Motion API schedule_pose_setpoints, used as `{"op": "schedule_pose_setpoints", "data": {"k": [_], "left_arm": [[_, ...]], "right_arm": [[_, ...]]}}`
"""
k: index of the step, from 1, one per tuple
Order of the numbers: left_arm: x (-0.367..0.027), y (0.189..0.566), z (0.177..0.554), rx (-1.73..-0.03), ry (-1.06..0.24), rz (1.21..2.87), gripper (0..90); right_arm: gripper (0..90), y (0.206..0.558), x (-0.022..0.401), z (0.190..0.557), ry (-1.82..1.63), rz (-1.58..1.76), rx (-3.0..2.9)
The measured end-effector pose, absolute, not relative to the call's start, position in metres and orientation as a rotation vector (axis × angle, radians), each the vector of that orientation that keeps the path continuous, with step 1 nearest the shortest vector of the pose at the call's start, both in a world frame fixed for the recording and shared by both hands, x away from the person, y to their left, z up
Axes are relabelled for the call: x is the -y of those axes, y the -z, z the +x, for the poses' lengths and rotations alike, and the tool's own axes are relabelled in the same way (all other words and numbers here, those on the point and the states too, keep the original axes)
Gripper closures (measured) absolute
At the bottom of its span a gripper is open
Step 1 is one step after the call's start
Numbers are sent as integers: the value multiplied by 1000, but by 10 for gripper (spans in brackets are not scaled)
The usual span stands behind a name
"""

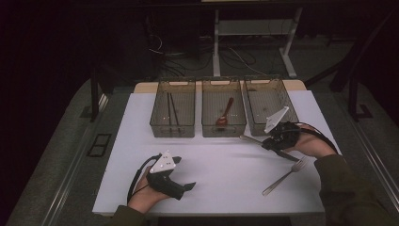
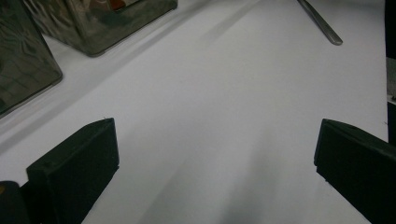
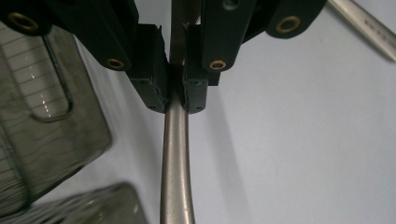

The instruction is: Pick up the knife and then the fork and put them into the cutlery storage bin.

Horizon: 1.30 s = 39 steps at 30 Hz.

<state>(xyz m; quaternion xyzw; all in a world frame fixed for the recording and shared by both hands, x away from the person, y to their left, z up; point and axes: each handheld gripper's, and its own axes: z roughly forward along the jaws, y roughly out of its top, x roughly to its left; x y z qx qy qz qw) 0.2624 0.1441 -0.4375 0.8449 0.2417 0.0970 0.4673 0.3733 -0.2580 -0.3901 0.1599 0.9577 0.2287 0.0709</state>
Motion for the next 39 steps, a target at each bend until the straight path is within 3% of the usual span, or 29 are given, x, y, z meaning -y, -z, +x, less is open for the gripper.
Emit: {"op": "schedule_pose_setpoints", "data": {"k": [16,22,32,39], "left_arm": [[-149,438,267,-607,-230,2038,0],[-149,438,267,-607,-228,2034,0],[-150,437,267,-611,-227,2026,0],[-150,436,266,-604,-229,2026,0]], "right_arm": [[791,375,295,364,-1195,840,-2494],[792,355,304,366,-1281,912,-2349],[792,302,316,394,-1310,1038,-2139],[791,290,317,427,-1259,1122,-2042]]}}
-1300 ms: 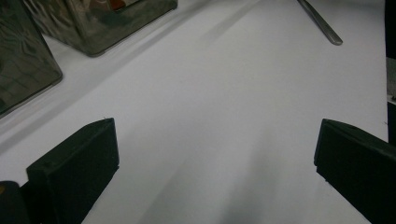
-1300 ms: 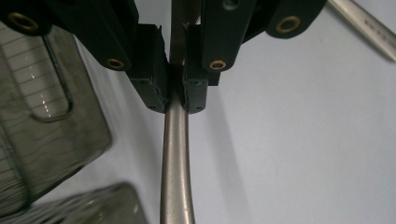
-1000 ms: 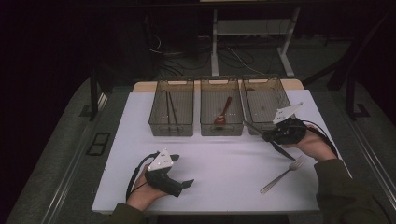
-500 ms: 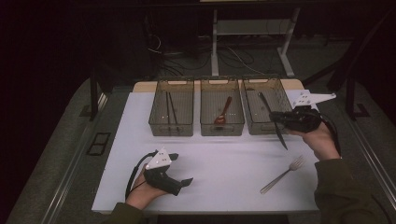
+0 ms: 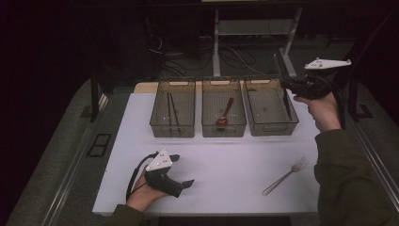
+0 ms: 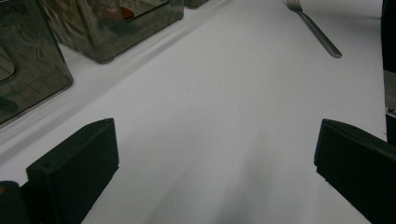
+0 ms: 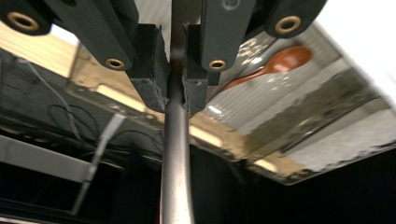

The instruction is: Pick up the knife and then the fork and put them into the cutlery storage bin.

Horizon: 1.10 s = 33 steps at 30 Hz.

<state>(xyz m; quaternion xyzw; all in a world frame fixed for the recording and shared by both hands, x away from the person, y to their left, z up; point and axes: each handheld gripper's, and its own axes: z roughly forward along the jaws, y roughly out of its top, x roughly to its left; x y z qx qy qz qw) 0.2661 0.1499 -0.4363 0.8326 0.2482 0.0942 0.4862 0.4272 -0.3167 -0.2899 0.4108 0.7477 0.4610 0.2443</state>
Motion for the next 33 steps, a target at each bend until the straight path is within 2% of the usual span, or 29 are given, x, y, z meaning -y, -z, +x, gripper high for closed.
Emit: {"op": "schedule_pose_setpoints", "data": {"k": [9,20,32,33], "left_arm": [[-149,436,266,-604,-227,2024,0],[-150,436,266,-601,-226,2027,0],[-149,436,265,-604,-221,2023,0],[-149,436,265,-602,-223,2019,0]], "right_arm": [[791,320,315,458,-1128,1216,-2051],[791,365,321,468,-994,1349,-2131],[777,380,307,478,-927,1360,-2166],[735,382,306,479,-918,1364,-2174]]}}
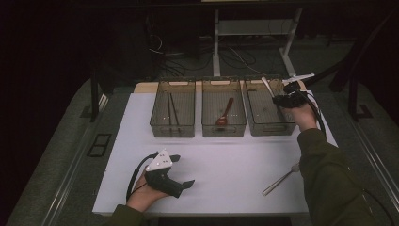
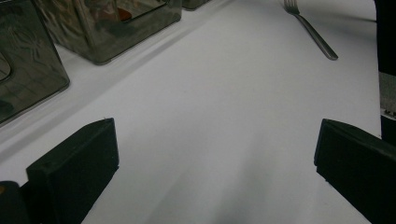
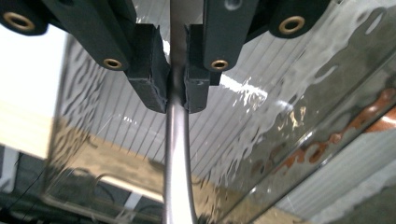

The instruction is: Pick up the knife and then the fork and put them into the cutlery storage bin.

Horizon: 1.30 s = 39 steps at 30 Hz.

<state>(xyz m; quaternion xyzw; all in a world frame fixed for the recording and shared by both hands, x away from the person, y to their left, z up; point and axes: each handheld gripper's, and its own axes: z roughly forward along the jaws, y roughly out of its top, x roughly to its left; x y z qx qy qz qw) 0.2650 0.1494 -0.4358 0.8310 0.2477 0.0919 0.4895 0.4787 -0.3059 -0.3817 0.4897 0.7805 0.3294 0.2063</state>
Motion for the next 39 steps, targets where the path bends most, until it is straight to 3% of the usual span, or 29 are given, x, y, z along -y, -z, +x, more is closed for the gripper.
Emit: {"op": "schedule_pose_setpoints", "data": {"k": [12,18,26,34,39], "left_arm": [[-150,435,265,-603,-224,2022,0],[-150,435,265,-605,-225,2017,0],[-151,435,265,-610,-225,2018,0],[-150,436,265,-608,-224,2020,0],[-150,436,265,-607,-224,2024,0]], "right_arm": [[480,370,312,453,-1087,1346,-2168],[445,356,314,421,-1144,1239,-2257],[508,353,315,379,-1198,1116,-2334],[745,363,310,341,-1213,1013,-2390],[846,372,307,325,-1228,987,-2450]]}}
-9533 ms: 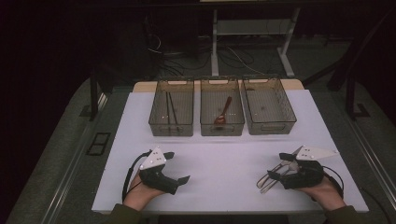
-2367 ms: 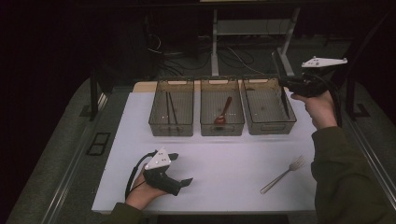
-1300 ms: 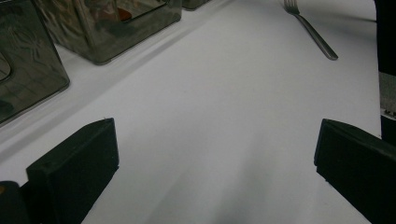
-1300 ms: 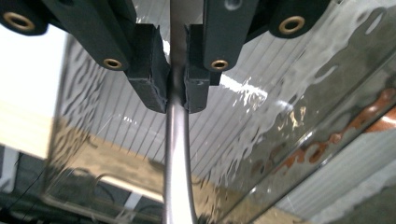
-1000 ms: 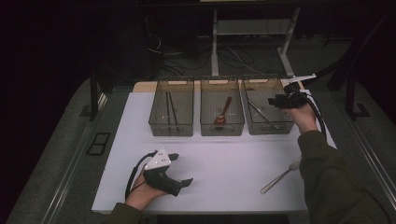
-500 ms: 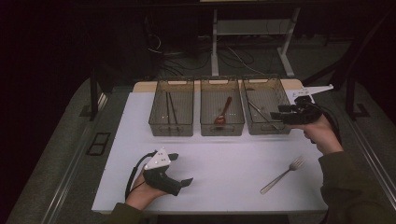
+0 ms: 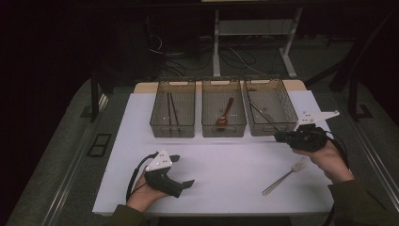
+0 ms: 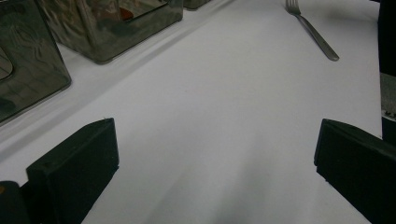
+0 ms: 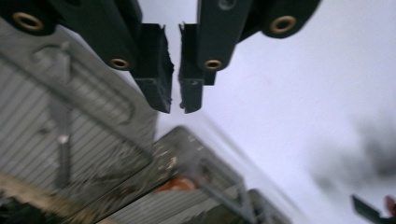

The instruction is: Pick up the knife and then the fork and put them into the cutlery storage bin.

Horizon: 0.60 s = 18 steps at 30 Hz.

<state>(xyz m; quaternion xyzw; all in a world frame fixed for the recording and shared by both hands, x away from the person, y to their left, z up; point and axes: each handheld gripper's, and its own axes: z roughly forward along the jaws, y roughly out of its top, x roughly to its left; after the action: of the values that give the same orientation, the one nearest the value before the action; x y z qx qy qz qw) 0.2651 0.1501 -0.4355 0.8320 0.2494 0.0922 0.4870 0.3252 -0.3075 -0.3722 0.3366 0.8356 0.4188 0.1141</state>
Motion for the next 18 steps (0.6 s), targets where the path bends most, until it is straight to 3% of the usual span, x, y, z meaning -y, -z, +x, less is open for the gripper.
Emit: {"op": "schedule_pose_setpoints", "data": {"k": [3,18], "left_arm": [[-150,436,265,-609,-224,2021,0],[-150,435,265,-606,-227,2024,0]], "right_arm": [[888,380,306,316,-1224,971,-2486],[888,417,303,274,-1150,936,-2633]]}}
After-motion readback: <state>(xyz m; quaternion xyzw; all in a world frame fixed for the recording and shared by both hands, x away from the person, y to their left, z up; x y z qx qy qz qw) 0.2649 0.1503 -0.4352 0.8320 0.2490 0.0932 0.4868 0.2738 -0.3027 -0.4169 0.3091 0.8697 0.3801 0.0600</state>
